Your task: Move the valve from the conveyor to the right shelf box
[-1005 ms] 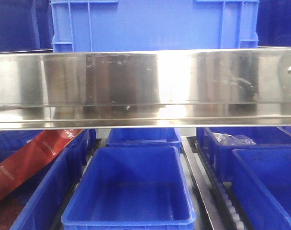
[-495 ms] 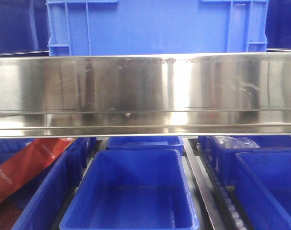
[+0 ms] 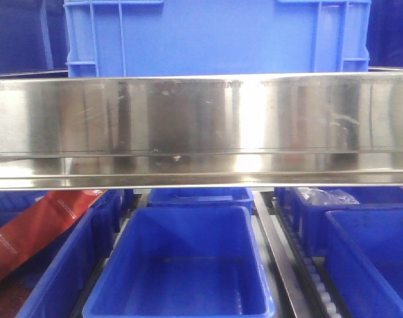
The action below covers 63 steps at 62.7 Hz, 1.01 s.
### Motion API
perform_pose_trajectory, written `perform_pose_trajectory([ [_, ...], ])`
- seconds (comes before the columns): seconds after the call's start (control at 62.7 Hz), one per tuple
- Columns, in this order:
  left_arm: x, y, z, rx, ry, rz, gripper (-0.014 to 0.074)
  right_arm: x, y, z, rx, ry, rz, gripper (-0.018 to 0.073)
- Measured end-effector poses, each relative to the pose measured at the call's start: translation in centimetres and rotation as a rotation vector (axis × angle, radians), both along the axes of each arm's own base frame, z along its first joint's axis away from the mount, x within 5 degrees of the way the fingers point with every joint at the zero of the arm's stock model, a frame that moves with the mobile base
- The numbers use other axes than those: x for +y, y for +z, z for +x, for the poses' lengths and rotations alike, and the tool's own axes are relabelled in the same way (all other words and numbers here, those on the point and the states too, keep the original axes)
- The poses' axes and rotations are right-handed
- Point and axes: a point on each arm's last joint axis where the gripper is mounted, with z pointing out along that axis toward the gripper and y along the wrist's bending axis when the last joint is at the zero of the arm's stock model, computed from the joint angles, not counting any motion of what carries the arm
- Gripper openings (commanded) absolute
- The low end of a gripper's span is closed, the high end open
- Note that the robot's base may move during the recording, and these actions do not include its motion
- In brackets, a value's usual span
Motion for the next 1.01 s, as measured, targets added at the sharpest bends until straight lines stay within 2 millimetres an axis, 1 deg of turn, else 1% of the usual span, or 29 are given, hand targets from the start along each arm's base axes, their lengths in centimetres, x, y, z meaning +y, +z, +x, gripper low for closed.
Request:
perform_pose_trajectory([
  [0.16,0.0,0.1,0.1,-0.016,0.001,-0.001,-0.0111,0.0,0.3,0.2,-0.039,-0.003,0.002,-0.0163],
  [0.367,0.0,0.9,0.4,-0.111,0.008,-0.007,-0.0111,0.0,0.7,0.5,-0.096,-0.007,0.004,-0.0163],
  [0.67,-0.1,1.6,0.6,-0.177,0.008,-0.034,-0.0111,0.0,1.2,0.7,-0.143,-0.007,0.021,-0.0163],
  [0.766,-0.2,2.7,0.8,-0.197,0.001,-0.064,-0.0111,0.2,1.9,0.8,-0.159,0.001,0.045,-0.0163],
  [0.877,-0.4,4.9,1.4,-0.208,-0.016,-0.071,-0.0111,0.5,3.5,1.5,-0.193,0.016,0.057,-0.0163],
  [0.925,-0.7,6.1,1.9,-0.208,-0.042,-0.055,-0.0111,0.7,4.4,2.0,-0.209,0.027,0.059,-0.0163],
  [1.005,-1.4,7.5,3.0,-0.190,-0.104,-0.025,-0.0111,1.2,5.6,3.0,-0.229,0.054,0.063,-0.0163],
])
